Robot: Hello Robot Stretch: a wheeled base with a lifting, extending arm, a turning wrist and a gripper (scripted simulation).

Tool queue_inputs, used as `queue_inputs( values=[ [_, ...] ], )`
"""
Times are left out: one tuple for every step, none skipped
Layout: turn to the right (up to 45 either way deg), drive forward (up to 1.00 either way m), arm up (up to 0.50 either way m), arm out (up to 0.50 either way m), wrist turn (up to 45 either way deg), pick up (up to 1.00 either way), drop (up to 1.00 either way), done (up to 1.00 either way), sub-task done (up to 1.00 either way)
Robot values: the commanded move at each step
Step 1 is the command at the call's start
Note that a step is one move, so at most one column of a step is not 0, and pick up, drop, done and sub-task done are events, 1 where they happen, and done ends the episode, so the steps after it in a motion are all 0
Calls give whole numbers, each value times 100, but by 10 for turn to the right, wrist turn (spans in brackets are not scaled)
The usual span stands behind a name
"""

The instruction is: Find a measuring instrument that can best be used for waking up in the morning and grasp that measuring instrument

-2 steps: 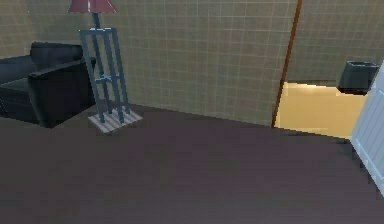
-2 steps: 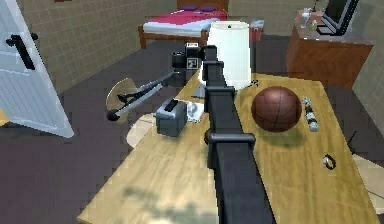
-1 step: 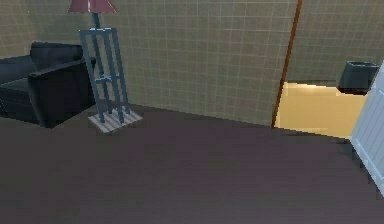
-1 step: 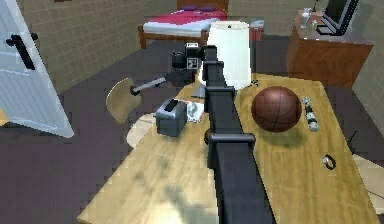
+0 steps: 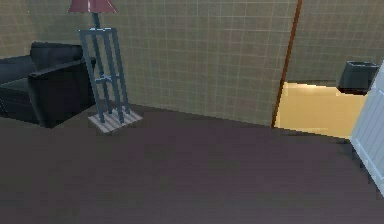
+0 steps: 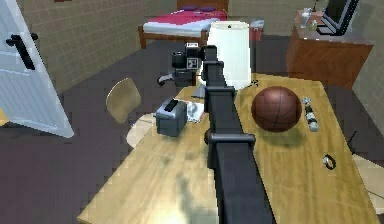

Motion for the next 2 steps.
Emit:
queue_inputs(
  values=[
    [0, 0, -30, 0, 0, 0, 0, 0, 0],
    [0, 0, 0, 0, 0, 100, 0, 0, 0]
  ],
)
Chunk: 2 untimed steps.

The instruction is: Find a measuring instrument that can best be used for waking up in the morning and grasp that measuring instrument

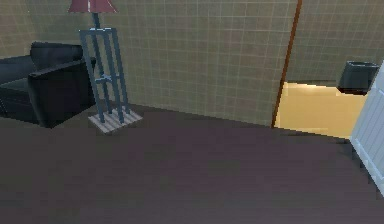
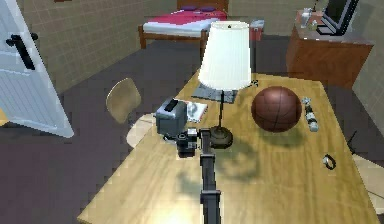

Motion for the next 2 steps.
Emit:
queue_inputs(
  values=[
    [0, 0, 10, 0, 0, 0, 0, 0, 0],
    [0, 0, 0, 0, 0, 0, 0, 100, 0]
  ],
)
